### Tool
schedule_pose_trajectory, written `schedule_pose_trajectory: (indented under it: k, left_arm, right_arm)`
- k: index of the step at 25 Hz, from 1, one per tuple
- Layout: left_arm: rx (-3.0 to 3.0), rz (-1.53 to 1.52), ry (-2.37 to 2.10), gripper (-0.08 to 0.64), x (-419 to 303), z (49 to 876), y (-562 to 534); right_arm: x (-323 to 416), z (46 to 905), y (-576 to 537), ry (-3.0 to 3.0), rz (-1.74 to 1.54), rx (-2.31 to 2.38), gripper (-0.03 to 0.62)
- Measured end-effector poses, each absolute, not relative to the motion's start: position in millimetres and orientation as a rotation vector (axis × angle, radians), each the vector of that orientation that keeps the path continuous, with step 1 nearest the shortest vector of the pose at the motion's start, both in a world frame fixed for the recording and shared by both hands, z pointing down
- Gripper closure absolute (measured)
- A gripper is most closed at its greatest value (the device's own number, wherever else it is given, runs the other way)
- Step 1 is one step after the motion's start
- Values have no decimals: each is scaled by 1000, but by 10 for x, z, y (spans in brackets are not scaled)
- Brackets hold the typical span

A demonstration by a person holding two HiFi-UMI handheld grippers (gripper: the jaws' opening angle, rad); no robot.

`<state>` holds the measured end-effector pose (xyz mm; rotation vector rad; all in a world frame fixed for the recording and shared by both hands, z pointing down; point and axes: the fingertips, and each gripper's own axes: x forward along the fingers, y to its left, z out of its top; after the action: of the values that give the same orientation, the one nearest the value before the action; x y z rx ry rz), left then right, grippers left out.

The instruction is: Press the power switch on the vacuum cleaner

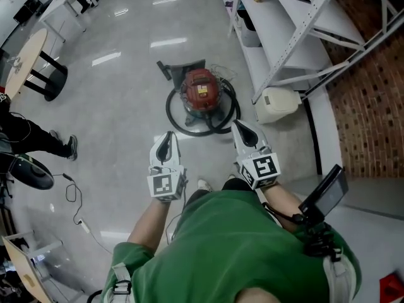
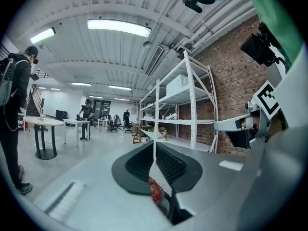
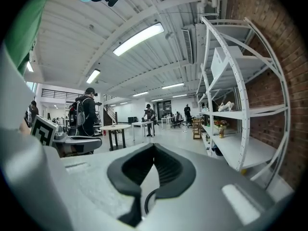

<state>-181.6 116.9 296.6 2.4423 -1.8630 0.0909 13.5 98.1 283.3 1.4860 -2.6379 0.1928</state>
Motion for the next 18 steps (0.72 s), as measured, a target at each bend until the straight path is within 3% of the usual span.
schedule_pose_trajectory:
  k: [18]
  left_arm:
    - [2468, 65, -1837, 535, -1228, 2840, 1248]
  right_arm:
    - [751, 2798, 1151, -2646, 221, 1493, 589]
